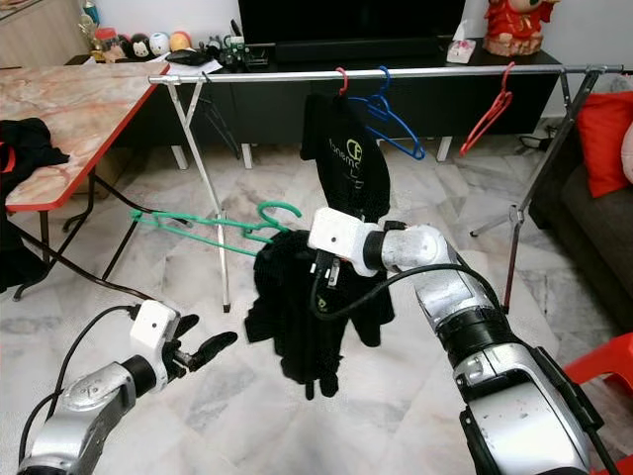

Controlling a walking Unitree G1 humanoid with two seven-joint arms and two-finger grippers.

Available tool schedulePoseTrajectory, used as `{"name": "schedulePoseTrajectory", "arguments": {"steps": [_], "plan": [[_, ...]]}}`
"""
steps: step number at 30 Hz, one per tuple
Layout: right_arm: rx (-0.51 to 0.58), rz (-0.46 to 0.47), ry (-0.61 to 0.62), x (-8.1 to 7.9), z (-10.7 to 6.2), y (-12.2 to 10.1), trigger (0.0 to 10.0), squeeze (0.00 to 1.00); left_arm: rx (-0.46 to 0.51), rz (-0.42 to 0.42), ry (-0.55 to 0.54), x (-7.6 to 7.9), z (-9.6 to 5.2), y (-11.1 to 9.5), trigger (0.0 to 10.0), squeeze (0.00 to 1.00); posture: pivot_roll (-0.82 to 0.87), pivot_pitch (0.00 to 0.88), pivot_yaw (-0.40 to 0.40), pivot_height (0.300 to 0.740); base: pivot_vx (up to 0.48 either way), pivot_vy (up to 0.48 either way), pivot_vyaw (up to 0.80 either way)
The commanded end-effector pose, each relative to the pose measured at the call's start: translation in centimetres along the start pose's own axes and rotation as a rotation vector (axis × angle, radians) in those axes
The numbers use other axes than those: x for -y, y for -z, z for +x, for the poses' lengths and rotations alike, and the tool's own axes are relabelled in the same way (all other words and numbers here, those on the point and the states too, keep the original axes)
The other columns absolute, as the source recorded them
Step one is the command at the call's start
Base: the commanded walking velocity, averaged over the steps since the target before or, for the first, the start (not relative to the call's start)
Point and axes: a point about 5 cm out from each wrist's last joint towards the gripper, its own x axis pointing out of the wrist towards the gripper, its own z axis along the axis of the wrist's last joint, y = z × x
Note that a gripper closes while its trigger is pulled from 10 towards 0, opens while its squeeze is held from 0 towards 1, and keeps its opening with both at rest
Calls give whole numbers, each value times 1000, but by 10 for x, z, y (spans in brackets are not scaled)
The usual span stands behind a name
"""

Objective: Hang hanger

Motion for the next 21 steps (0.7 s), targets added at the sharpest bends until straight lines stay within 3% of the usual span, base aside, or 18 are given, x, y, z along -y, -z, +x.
{"name": "schedulePoseTrajectory", "arguments": {"steps": [1, 11, 21], "plan": [[43, -21, -4, 2, -1, -11, 0, 0, -29, 51, 9, 0, 1, 3, 10000, 0, -97, 14, 72, 740, 0, 0, 0], [83, -63, -58, -5, -5, -32, 0, 0, -41, 114, 9, 0, 10, 11, 10000, 0, -106, 2, 69, 740, 0, 0, 0], [83, -64, -69, -9, -5, -38, 0, 0, -75, 131, 61, 0, 4, 19, 10000, 0, -101, 20, 69, 740, 0, 0, 0]]}}
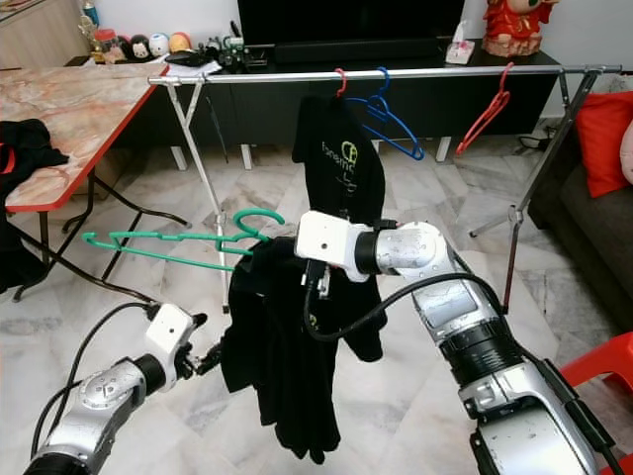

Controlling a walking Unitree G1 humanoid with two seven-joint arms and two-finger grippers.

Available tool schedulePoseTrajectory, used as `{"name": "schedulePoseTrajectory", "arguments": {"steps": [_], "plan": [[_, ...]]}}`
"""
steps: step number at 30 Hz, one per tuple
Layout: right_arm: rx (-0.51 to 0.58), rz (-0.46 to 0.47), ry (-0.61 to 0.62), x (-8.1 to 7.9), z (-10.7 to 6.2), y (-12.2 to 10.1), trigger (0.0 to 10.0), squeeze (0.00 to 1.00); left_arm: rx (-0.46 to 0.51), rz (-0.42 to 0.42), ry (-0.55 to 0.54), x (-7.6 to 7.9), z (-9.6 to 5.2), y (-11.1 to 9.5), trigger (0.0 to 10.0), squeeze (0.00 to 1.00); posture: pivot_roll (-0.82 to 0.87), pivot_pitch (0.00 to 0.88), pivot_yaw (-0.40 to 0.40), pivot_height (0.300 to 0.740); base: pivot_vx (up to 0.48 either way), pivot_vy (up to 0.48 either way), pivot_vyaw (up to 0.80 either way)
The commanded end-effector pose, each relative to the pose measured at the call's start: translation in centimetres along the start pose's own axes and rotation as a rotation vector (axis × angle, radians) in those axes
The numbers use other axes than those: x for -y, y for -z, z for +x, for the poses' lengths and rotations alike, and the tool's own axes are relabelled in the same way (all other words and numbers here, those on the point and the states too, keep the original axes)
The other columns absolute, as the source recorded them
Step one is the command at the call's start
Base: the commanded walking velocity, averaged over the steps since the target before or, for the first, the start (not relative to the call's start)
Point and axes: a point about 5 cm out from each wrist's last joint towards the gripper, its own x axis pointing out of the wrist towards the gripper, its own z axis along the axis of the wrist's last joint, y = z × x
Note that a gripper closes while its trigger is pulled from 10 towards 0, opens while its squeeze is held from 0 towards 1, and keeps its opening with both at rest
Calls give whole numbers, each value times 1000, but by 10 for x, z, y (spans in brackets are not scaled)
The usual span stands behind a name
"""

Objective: Hang hanger

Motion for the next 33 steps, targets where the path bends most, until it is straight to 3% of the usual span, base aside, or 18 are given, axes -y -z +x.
{"name": "schedulePoseTrajectory", "arguments": {"steps": [1, 24, 25, 26, 27, 33], "plan": [[48, -37, -1, 2, 0, -15, 0, 0, -17, 10, 4, -1, -2, 5, 10000, 0, -105, 22, 71, 740, 0, 0, 0], [98, -24, -40, -10, 9, -29, 0, 0, 5, -63, -66, -8, -1, 9, 10000, 0, -105, 30, 67, 740, 0, 0, 0], [99, -23, -40, -10, 9, -29, 0, 0, 8, -74, -62, -8, 0, 9, 5569, 0, -105, 30, 67, 740, 0, 0, 0], [99, -23, -40, -10, 9, -30, 0, 0, 11, -80, -59, -7, 0, 9, 5569, 0, -105, 30, 67, 740, 0, 0, 0], [99, -22, -41, -10, 9, -30, 0, 0, 13, -84, -58, -7, 0, 9, 0, 0, -108, 30, 64, 740, 0, 0, 0], [94, -16, -35, -9, 9, -29, 0, 0, 14, -91, -57, -7, 1, 9, 0, 0, -109, 30, 64, 740, 0, 0, 0]]}}
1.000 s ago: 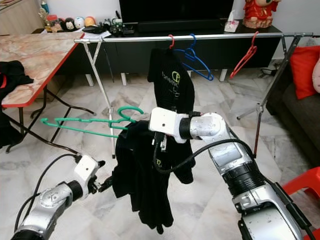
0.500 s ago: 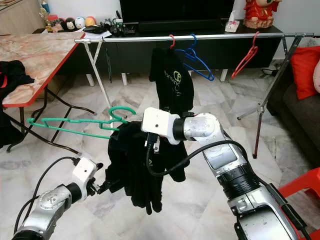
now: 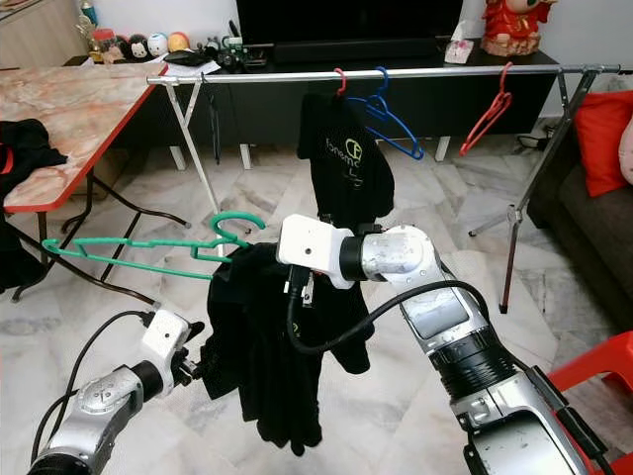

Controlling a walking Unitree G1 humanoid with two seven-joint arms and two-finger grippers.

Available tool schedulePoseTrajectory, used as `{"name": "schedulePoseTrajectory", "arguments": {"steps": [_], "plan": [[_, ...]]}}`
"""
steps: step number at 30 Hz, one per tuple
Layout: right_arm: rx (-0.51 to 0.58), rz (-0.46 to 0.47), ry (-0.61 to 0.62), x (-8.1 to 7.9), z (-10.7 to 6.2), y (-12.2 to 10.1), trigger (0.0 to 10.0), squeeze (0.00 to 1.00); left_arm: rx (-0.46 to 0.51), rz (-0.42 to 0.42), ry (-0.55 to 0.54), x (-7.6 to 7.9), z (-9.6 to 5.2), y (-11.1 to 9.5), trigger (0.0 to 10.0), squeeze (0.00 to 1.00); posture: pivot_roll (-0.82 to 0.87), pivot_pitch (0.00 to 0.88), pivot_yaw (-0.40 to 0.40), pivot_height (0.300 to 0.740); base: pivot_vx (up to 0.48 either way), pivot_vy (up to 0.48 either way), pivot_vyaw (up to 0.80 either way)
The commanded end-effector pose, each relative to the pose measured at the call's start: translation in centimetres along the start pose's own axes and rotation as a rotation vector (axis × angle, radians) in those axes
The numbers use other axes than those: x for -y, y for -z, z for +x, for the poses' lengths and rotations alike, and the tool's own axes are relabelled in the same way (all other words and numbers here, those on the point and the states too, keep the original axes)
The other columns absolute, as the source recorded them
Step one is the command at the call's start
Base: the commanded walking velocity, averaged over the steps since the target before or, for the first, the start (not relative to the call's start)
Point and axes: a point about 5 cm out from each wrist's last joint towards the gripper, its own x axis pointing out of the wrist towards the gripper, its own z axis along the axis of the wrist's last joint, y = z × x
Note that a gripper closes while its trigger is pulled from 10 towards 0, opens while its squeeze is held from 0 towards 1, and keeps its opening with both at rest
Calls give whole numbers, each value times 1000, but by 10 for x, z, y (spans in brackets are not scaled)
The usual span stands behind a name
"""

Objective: Hang hanger

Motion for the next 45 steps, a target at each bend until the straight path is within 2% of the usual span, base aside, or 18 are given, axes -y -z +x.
{"name": "schedulePoseTrajectory", "arguments": {"steps": [1, 35, 43, 45], "plan": [[32, -29, 3, 1, 1, -10, 0, 0, 4, -7, -6, -2, 0, 0, 0, 0, -106, 30, 61, 740, 0, 0, 0], [36, -21, 26, 5, -1, -12, 0, 0, -21, -17, 32, 1, -1, 6, 0, 0, -106, 32, 63, 740, 0, 0, 0], [-17, -15, 30, 3, -1, 2, 0, 0, -43, -37, 8, -1, -4, 9, 0, 0, -105, 33, 63, 740, 0, 0, 0], [-68, -27, 23, 2, -6, 14, 0, 0, -57, -39, -11, -3, -5, 12, 0, 0, -104, 33, 63, 740, 0, 0, 0]]}}
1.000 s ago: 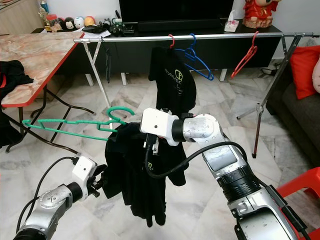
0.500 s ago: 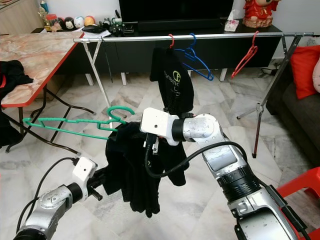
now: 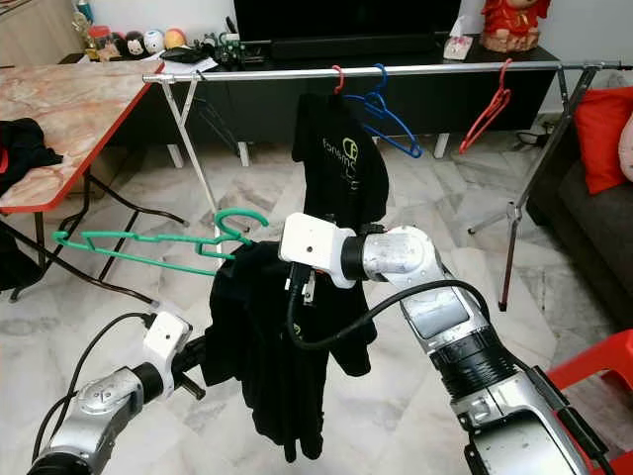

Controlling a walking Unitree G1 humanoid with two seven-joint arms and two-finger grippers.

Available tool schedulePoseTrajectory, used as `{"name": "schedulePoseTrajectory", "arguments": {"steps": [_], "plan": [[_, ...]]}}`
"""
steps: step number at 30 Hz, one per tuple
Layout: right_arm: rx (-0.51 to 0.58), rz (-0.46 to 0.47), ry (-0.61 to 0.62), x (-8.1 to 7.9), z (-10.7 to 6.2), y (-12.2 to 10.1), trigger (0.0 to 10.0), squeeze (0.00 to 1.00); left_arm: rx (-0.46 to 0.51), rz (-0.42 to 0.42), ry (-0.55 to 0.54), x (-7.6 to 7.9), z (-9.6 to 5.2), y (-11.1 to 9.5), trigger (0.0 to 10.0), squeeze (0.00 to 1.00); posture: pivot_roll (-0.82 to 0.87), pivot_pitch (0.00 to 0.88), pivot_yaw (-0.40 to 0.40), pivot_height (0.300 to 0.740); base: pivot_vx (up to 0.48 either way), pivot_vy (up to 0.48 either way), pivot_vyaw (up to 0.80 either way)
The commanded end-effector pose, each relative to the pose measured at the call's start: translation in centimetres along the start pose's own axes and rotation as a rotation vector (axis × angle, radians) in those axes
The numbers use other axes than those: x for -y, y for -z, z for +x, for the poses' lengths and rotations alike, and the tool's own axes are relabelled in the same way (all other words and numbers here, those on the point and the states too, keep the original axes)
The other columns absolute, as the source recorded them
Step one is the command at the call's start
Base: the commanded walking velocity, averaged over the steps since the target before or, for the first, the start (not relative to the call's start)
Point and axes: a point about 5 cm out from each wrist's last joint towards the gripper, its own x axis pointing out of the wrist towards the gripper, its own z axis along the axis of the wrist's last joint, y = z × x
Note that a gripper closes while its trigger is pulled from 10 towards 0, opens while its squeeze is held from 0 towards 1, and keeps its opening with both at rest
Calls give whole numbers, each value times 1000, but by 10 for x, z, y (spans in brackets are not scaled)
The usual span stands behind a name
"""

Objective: Hang hanger

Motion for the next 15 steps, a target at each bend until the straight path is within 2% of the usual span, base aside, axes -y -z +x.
{"name": "schedulePoseTrajectory", "arguments": {"steps": [1, 7, 11, 12, 14, 15], "plan": [[-33, -29, 0, 0, -3, 7, 0, 0, -36, -18, -28, -4, -6, 8, 0, 0, -104, 33, 63, 740, 0, 0, 0], [-128, -40, -4, 0, -14, 30, 0, 0, -59, -4, -58, -7, -8, 12, 0, 0, -107, 33, 65, 740, 0, 0, 0], [-141, -91, -62, -6, -19, 40, 0, 0, -84, 13, -83, -8, -9, 15, 0, 0, -110, 33, 66, 740, 0, 0, 0], [-147, -107, -97, -10, -21, 44, 0, 0, -96, 16, -94, -9, -9, 17, 353, 0, -110, 33, 66, 740, 0, 0, 0], [-155, -122, -143, -16, -24, 49, 0, 0, -113, 18, -110, -9, -9, 19, 353, 0, -110, 33, 66, 740, 0, 0, 0], [-162, -129, -147, -16, -25, 51, 0, 0, -112, 18, -112, -9, -9, 19, 10000, 0, -109, 33, 66, 740, 0, 0, 0]]}}
